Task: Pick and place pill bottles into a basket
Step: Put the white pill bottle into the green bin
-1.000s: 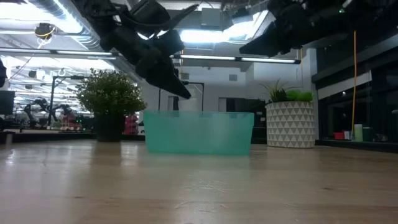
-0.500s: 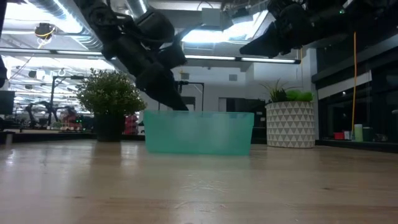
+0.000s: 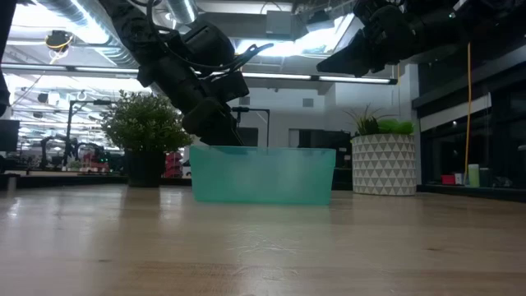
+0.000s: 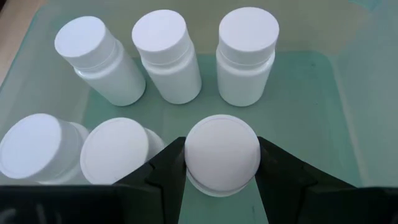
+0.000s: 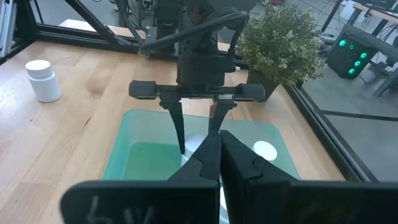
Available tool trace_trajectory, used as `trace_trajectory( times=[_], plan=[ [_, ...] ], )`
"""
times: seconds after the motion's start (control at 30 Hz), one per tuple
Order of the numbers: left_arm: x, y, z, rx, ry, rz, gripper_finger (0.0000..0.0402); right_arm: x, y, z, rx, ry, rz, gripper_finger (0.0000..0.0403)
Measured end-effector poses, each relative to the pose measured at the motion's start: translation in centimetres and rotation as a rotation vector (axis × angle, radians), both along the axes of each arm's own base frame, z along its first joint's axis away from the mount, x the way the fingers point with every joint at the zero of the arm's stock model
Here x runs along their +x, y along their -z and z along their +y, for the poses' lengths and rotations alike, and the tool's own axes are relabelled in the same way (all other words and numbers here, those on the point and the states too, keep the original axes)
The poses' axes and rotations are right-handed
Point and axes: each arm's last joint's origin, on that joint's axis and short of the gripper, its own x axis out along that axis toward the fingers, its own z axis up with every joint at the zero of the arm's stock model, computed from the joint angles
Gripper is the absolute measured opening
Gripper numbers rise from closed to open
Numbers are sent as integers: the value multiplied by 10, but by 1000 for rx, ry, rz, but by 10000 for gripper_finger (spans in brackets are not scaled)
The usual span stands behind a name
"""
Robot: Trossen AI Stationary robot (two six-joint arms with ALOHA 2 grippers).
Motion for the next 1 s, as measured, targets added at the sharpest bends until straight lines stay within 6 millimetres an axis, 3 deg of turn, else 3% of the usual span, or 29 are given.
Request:
trace_trajectory(
  times=[0.37,1.0],
  plan=[
    [-2,3,-1,-15,-7,28,214,0,0,0,0,0,1,3],
    [-1,0,-1,-23,-9,3,216,0,0,0,1,0,4,3]
  ],
)
